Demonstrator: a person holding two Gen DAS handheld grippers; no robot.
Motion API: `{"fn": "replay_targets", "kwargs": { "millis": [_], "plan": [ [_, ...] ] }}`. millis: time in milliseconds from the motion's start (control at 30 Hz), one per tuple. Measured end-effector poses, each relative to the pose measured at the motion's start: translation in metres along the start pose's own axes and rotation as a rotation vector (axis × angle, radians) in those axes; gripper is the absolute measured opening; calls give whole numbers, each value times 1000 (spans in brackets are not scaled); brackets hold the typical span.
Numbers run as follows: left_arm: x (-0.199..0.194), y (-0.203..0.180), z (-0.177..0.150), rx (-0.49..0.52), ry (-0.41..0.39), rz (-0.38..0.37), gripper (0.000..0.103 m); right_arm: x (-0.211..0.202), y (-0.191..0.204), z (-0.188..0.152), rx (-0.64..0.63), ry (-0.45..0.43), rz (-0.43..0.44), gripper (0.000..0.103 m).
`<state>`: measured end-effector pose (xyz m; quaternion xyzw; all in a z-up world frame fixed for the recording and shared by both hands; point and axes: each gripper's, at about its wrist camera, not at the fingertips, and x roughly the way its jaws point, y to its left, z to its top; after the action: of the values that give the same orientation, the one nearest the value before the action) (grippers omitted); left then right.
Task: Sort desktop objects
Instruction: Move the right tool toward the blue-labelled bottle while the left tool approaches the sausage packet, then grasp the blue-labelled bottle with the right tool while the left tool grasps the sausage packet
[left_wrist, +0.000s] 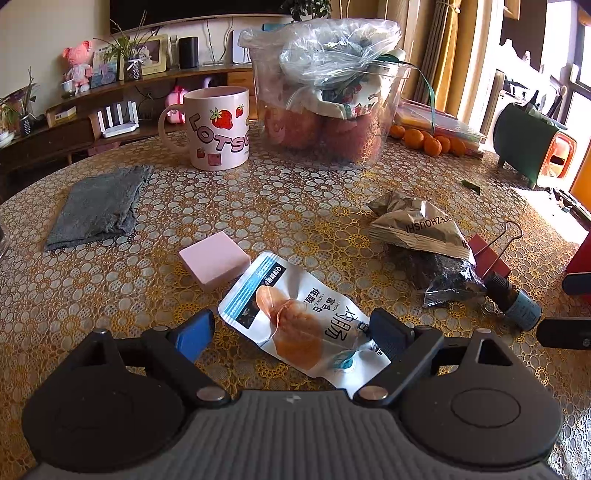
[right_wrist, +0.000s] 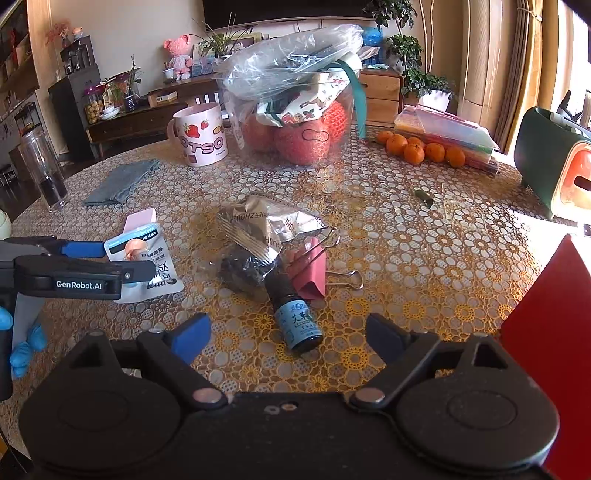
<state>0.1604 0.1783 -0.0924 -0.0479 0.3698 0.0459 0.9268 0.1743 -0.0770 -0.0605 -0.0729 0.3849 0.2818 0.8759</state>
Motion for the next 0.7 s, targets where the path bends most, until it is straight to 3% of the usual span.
{"fn": "replay_targets", "kwargs": {
  "millis": [167,267,600,700],
  "plan": [
    [8,-5,0,8,7,-11,91,13,-1,-1,-7,15,-1,90],
    [10,-7,-2,7,6,-17,91,20,-2,-1,-14,28,-6,83],
    [13,-11,0,-1,-5,-10,90,37,1,0,-20,48,-9,71],
    [12,-15,-2,14,-12,3,78,40,4,1,-26,49,-7,66]
  ]
}}
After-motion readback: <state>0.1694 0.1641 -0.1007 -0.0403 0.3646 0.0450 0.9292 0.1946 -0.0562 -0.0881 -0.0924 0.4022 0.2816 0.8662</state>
